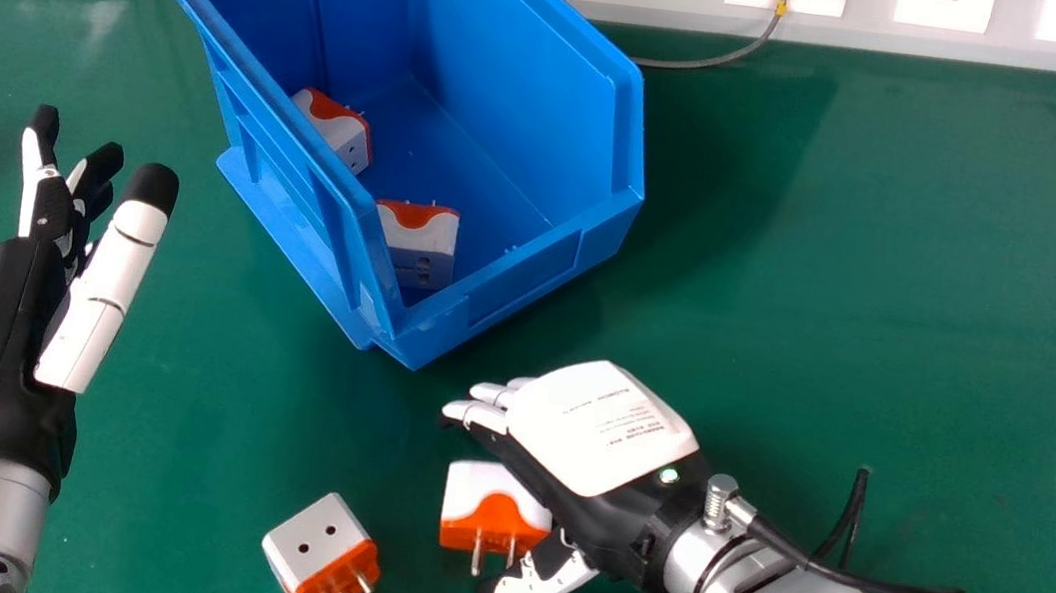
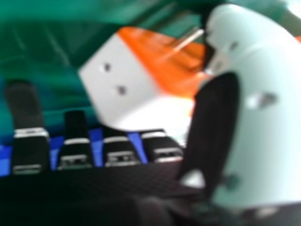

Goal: Pick all objects and put in blue box

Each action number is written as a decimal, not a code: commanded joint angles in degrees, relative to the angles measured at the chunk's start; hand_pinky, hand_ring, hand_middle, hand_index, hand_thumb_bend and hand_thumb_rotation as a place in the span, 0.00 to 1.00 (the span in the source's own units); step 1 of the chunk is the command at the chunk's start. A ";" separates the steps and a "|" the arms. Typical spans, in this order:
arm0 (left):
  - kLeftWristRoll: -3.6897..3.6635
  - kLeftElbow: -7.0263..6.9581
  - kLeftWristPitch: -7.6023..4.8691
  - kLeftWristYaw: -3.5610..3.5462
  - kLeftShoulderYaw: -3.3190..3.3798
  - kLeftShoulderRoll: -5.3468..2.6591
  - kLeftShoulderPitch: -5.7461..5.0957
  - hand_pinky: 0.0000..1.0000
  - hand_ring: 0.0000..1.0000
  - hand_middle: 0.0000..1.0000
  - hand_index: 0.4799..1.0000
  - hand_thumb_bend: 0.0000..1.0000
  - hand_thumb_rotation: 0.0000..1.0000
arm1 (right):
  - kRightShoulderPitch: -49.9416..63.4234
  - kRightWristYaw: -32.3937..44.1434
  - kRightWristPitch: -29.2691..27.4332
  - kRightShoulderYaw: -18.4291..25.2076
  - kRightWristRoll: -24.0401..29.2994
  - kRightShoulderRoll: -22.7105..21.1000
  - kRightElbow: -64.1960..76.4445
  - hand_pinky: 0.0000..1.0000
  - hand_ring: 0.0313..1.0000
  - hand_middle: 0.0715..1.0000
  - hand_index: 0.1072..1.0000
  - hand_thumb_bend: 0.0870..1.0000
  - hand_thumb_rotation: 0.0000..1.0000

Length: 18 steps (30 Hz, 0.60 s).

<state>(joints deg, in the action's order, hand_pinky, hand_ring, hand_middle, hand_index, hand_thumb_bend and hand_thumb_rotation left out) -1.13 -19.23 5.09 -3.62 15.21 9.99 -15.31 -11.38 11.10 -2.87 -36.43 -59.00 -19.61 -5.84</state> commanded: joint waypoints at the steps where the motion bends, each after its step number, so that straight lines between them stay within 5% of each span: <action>1: -0.39 -1.41 0.02 0.13 0.67 0.65 0.89 0.92 0.98 0.96 0.93 0.71 0.85 | 0.74 2.79 1.13 -1.16 -1.15 -1.21 -1.57 0.78 0.86 0.87 0.83 0.40 0.25; 6: -0.36 -1.61 0.49 0.14 0.77 0.66 1.03 0.91 0.98 0.96 0.93 0.71 0.85 | 0.39 3.29 1.42 -1.53 -1.03 -1.32 -1.39 0.76 0.85 0.86 0.81 0.38 0.22; 12: -0.66 -2.32 1.32 0.03 0.88 0.51 1.01 0.91 0.98 0.96 0.93 0.71 0.85 | 1.17 -0.05 0.40 -0.04 1.76 -0.86 -1.24 0.53 0.60 0.63 0.65 0.41 0.10; 18: -0.71 -2.71 1.72 -0.03 1.09 0.49 0.96 0.91 0.98 0.96 0.93 0.71 0.85 | 0.60 -1.76 -0.74 0.21 3.35 -0.77 -2.44 0.40 0.51 0.56 0.58 0.43 0.07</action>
<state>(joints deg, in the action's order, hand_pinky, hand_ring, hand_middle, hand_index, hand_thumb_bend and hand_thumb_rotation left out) -1.20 -19.86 7.03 -3.64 15.83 10.00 -14.83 -11.73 8.41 -3.86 -36.34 -55.90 -19.37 -6.37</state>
